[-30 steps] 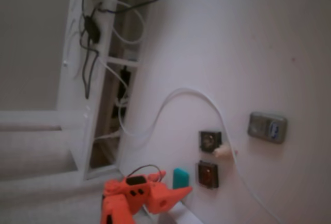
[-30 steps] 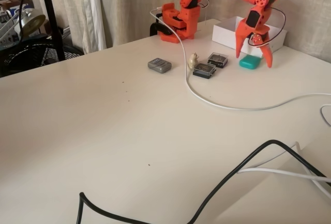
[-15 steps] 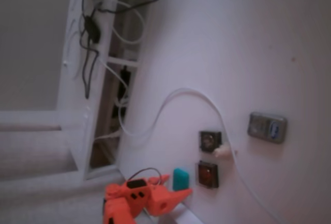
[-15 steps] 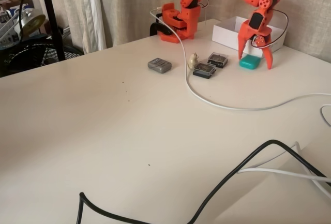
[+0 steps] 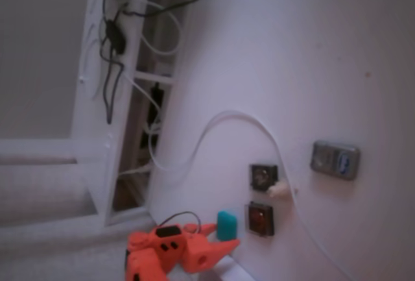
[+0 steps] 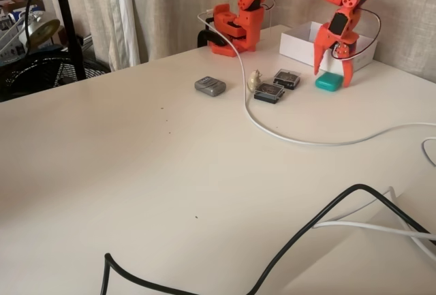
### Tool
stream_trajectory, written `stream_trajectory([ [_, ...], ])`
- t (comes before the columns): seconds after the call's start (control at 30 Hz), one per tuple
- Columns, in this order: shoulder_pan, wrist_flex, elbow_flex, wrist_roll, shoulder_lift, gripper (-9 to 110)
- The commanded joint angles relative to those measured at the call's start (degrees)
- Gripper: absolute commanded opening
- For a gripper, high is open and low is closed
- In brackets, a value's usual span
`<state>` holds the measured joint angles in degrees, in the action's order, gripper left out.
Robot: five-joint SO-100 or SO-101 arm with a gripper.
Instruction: Grasp the green cube and put it in the bin.
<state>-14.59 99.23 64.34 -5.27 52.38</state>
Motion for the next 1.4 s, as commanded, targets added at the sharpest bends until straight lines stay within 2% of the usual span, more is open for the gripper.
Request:
stream_trajectory([
  [0.0,2.29,-0.53,1.05,0.44,-0.79,32],
  [0.57,2.81,-1.76,2.11,-0.09,-2.90,30],
  [0.8,2.11,-2.02,3.16,-0.53,-2.72,13],
  [1.07,2.46,-2.29,3.69,-0.70,-2.90,4],
  [1.2,2.64,-2.46,3.69,-0.79,-3.08,-7],
  [1.37,2.55,-2.72,3.69,-0.79,-3.16,-8],
])
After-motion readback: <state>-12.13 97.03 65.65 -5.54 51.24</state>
